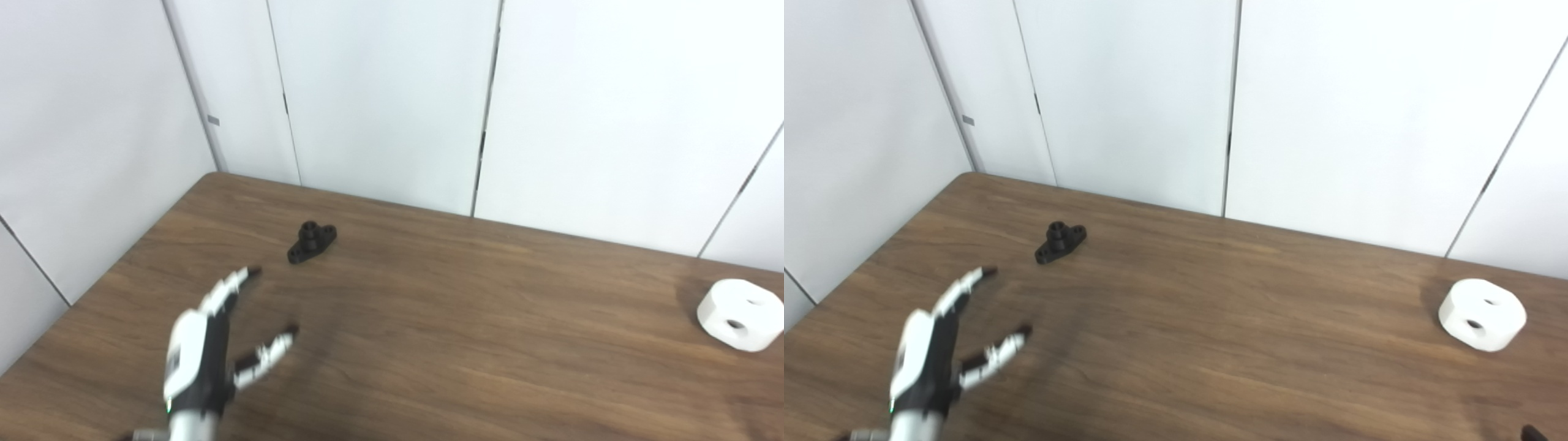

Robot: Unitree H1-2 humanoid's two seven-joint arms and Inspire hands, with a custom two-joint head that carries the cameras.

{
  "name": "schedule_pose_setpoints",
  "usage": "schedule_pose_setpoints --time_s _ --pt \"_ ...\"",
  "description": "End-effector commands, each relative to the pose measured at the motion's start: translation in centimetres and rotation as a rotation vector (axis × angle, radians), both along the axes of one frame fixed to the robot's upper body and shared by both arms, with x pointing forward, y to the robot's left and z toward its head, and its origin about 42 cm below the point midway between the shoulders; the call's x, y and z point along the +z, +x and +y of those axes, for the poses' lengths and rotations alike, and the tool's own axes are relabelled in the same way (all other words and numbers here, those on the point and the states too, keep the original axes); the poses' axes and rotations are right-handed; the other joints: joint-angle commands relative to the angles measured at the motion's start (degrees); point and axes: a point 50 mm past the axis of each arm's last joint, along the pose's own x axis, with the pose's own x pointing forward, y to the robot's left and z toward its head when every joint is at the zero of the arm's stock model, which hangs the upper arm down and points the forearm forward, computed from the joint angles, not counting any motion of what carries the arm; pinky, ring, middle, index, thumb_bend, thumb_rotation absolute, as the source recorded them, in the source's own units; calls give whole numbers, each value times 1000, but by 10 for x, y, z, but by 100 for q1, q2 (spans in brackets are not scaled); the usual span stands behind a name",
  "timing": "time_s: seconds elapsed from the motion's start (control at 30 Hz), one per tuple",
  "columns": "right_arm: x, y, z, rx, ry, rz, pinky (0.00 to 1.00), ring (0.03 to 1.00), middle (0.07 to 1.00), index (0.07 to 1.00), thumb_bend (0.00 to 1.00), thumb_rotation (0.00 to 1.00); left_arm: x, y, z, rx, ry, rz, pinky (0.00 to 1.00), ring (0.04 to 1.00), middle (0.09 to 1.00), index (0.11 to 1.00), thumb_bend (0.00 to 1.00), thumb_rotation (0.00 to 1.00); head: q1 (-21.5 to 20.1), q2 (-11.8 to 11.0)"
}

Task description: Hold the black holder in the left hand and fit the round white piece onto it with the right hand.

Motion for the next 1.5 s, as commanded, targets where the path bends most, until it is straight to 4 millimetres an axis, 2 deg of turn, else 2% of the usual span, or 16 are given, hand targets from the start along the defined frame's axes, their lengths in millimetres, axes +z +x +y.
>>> schedule_pose_setpoints --time_s 0.0,0.13,0.23,0.3,0.4,0.67,0.8,1.1,1.47 --pt "-14 -12 3 -17 19 56 1000 984 946 903 680 1000 14 13 7 34 59 -34 960 963 917 854 736 325 -6 9" --pt "-14 -13 4 -15 23 53 1000 977 944 899 674 1000 18 29 16 67 98 0 904 956 925 843 759 360 -4 23" --pt "-14 -13 5 -12 24 51 1000 981 950 902 667 1000 19 44 22 88 128 37 905 960 925 848 778 433 -22 23" --pt "-13 -13 7 -10 23 48 1000 982 953 904 672 1000 17 55 25 96 132 60 916 957 918 841 790 441 -38 34" --pt "-14 -14 7 -10 21 47 1000 988 956 913 680 1000 15 70 30 106 147 95 880 945 913 829 808 445 -56 51" --pt "-14 -17 8 -10 19 47 1000 992 959 917 706 1000 4 110 37 120 200 181 922 939 902 791 820 466 -89 83" --pt "-14 -17 9 -9 16 47 1000 988 956 919 755 1000 -2 125 39 124 211 207 941 938 896 783 837 475 -103 93" --pt "-13 -15 10 18 25 52 1000 1000 979 944 822 1000 -13 152 43 128 243 280 958 937 898 790 872 447 -153 106" --pt "-12 -15 12 20 28 53 1000 1000 975 948 808 1000 -18 171 49 142 248 330 962 937 901 790 852 398 -213 130"
